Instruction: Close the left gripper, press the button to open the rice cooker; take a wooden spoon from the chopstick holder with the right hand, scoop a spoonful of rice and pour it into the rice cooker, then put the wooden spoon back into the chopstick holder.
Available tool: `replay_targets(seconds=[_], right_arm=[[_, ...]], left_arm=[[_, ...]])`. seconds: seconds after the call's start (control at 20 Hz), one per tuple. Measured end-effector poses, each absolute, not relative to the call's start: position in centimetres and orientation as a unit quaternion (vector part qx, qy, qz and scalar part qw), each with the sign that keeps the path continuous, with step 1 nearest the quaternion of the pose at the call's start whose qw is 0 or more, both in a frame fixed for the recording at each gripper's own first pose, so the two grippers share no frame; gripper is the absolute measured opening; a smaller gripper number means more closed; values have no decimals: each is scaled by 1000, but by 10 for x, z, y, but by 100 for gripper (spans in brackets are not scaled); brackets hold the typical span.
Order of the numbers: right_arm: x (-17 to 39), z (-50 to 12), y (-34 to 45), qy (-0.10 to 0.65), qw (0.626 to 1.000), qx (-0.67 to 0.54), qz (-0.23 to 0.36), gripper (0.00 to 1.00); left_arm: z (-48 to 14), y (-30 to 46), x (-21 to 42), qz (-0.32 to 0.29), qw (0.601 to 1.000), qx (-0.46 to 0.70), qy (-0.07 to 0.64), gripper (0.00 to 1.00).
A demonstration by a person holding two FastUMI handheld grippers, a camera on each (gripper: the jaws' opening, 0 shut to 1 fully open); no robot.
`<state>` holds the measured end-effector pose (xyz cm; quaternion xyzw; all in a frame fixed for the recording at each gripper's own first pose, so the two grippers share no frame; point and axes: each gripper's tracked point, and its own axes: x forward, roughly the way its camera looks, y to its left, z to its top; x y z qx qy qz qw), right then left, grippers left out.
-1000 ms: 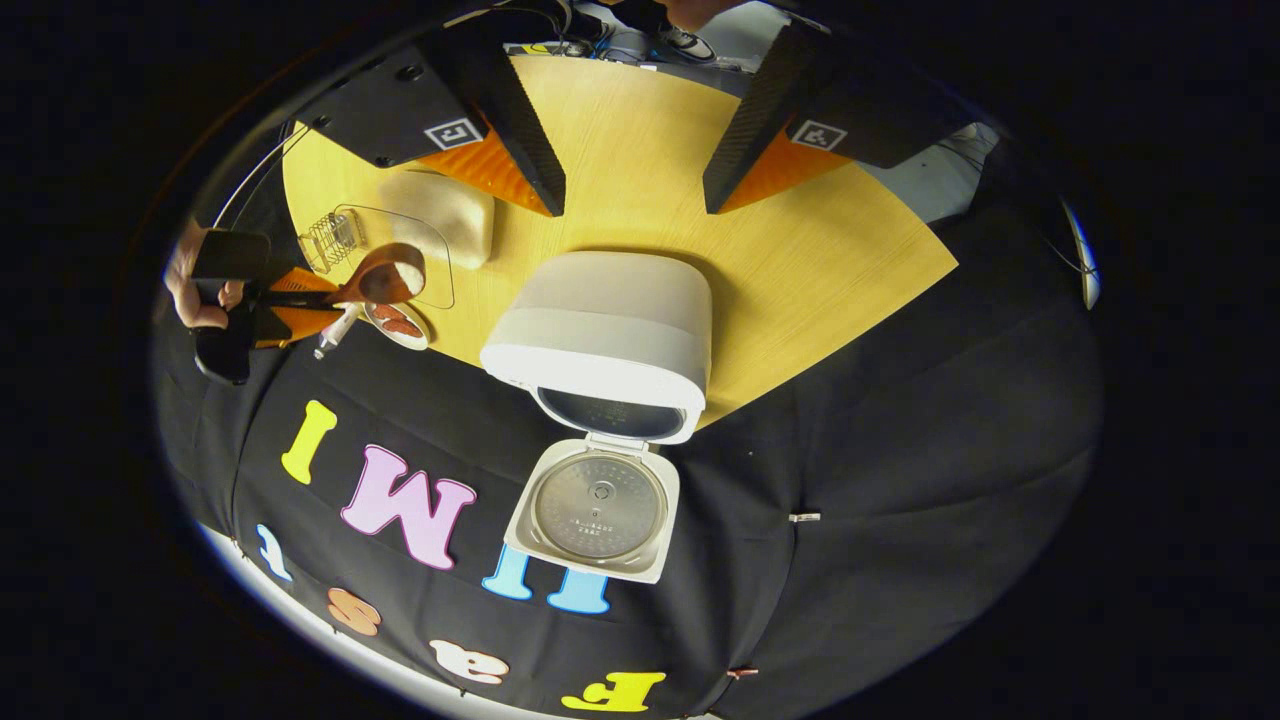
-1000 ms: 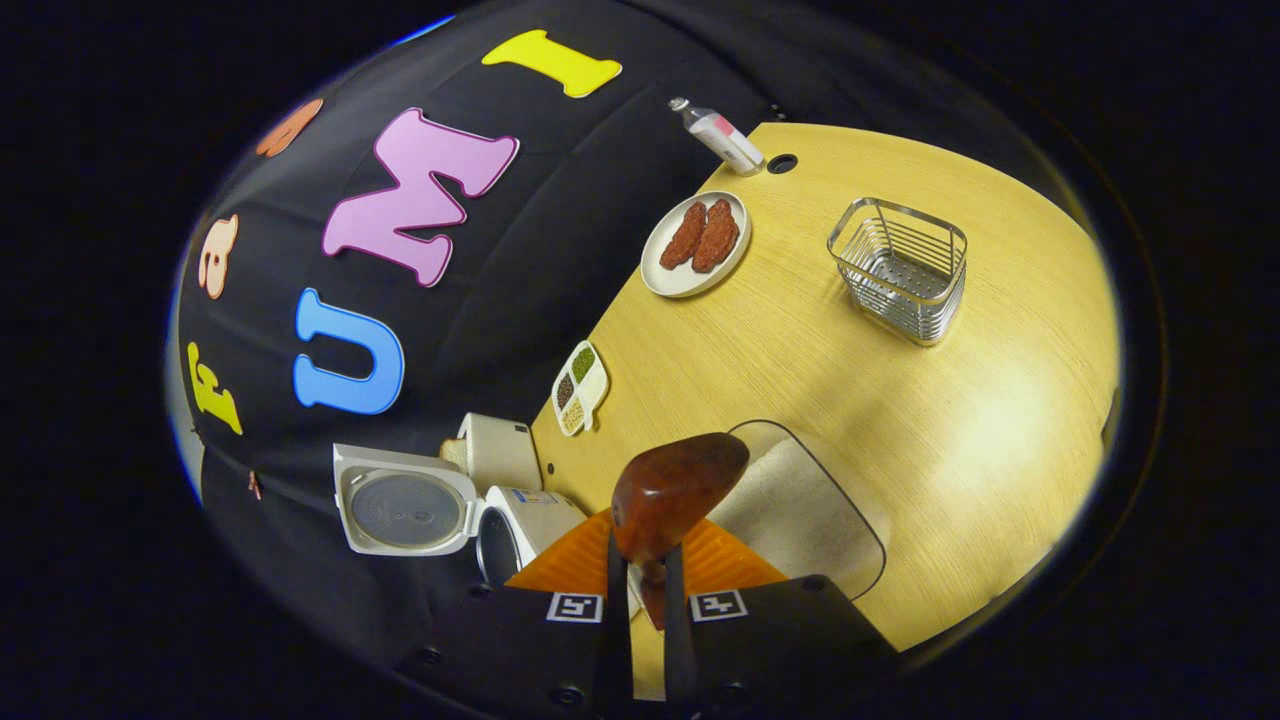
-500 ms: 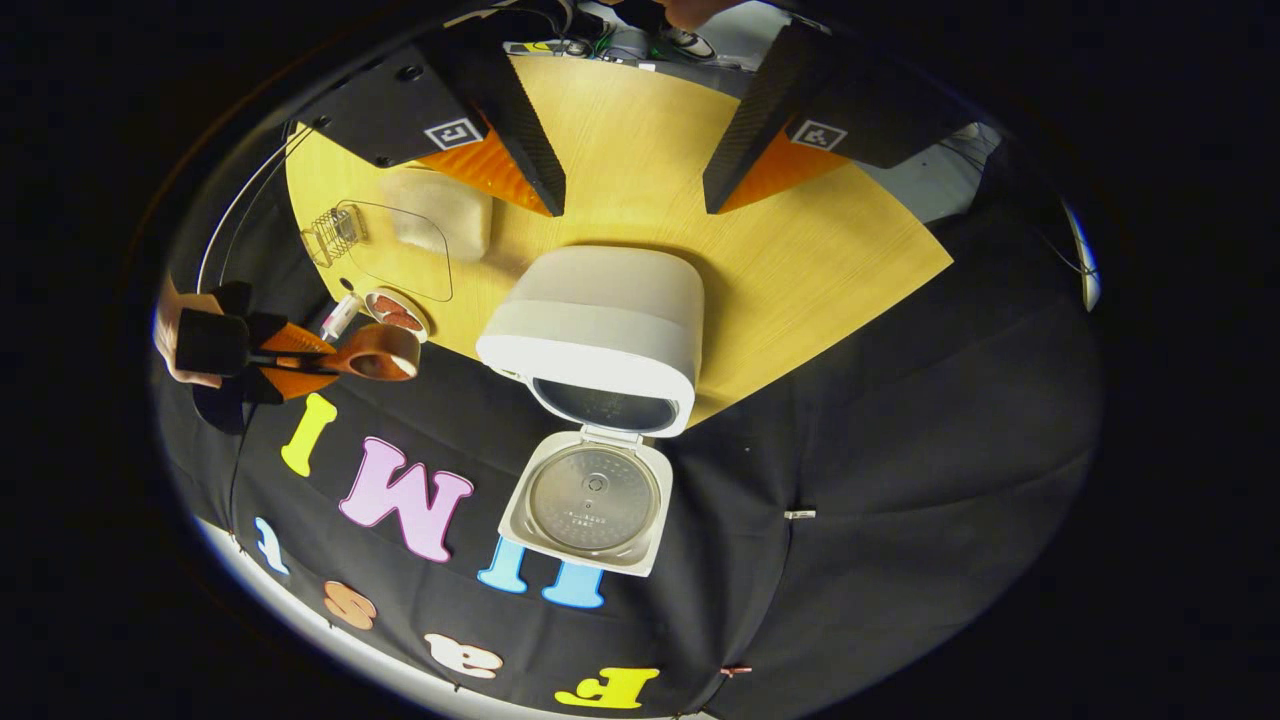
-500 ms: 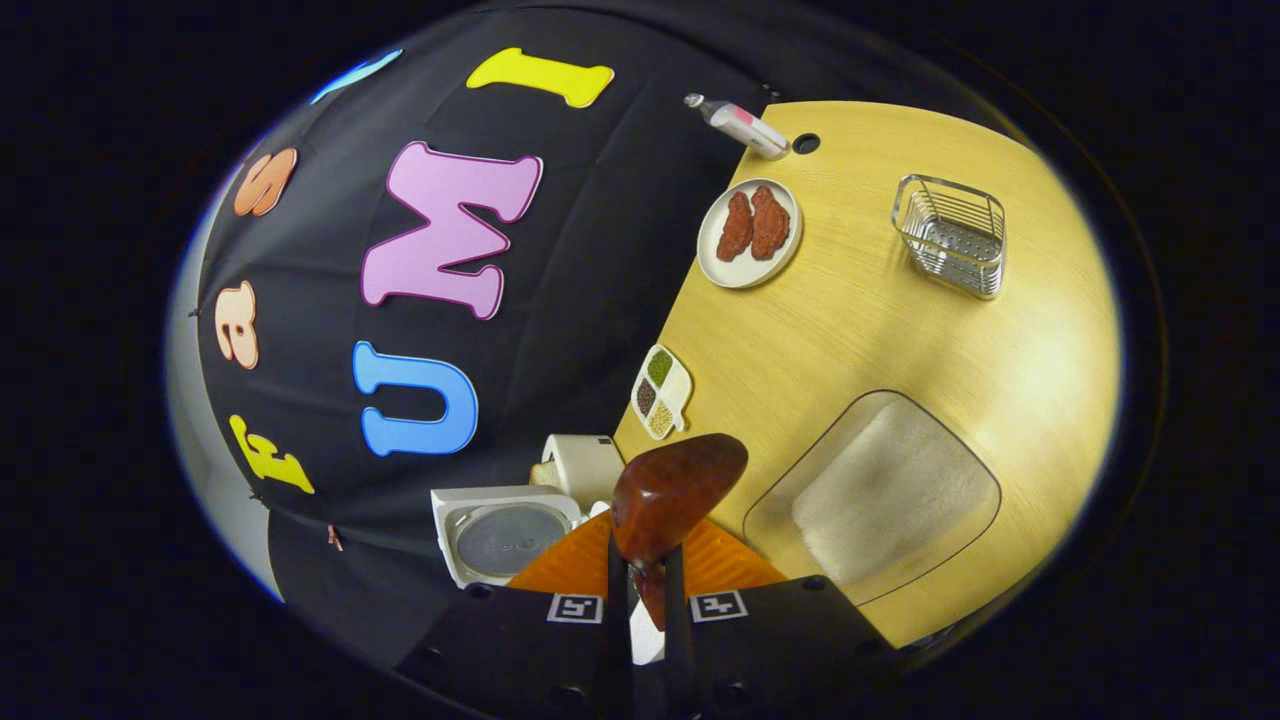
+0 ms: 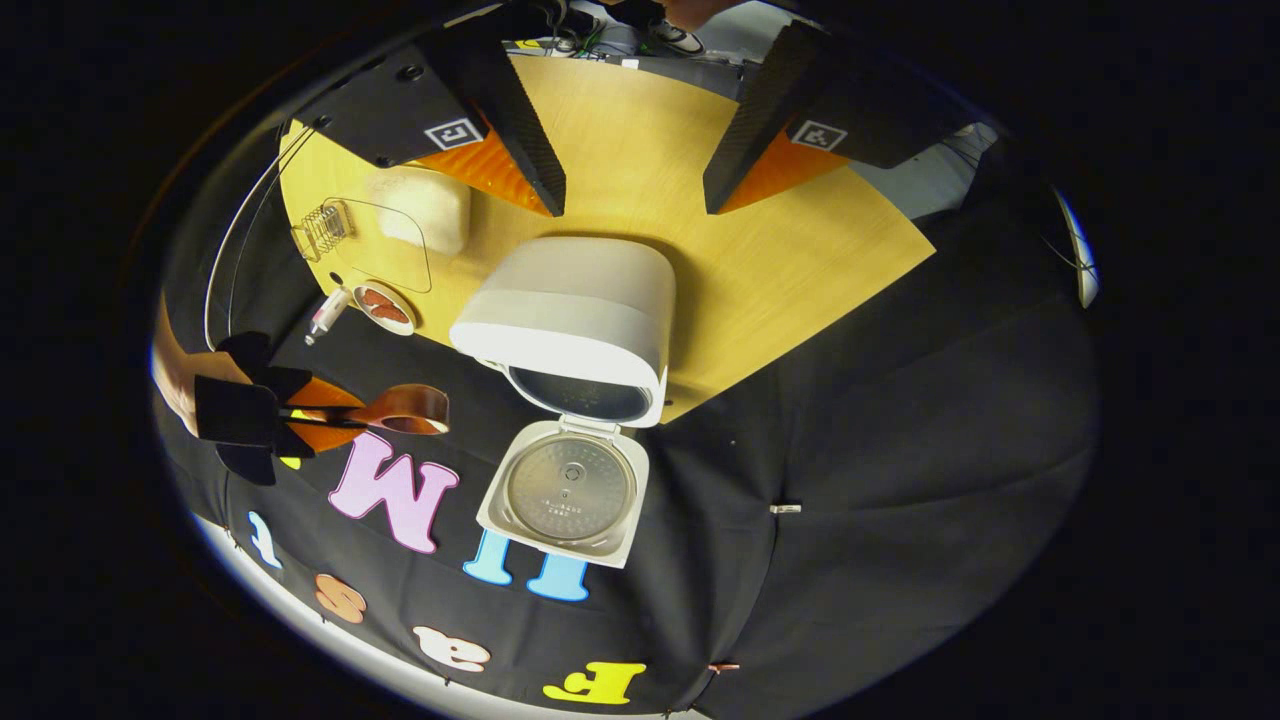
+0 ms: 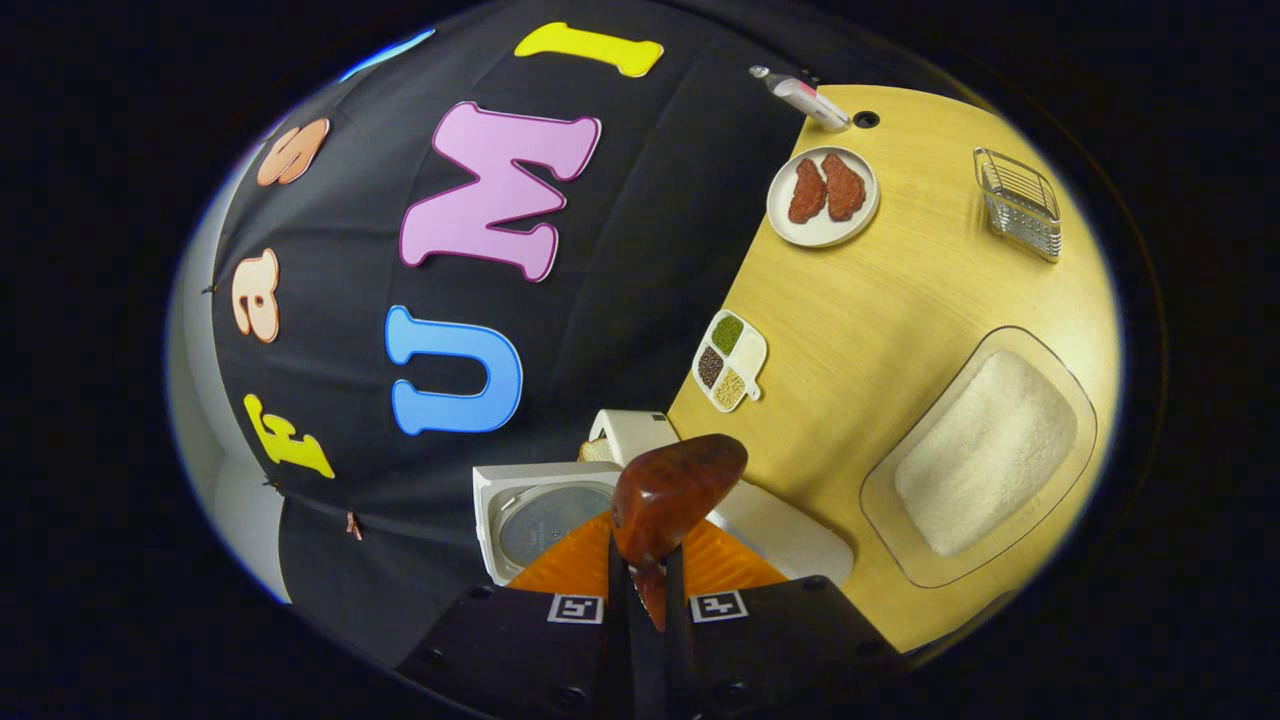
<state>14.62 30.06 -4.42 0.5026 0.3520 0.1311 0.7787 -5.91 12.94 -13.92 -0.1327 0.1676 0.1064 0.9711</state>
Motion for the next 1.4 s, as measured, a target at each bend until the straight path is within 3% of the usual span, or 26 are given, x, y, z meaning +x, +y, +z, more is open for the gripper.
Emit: replay_targets(seconds=[0.25, 0.75, 1.1, 1.4], right_arm=[[152, -44, 362, 348, 795, 474, 151, 17], [165, -85, 437, 281, 899, 273, 195, 17], [156, -88, 481, 218, 932, 124, 261, 17], [144, -89, 515, 179, 935, 22, 305, 17]], left_arm=[[-131, 146, -61, 115, 972, -133, 159, 96], [-123, 189, -64, 140, 968, -148, 146, 95], [-132, 187, -75, 144, 966, -151, 154, 96], [-131, 180, -77, 133, 967, -157, 151, 96]])
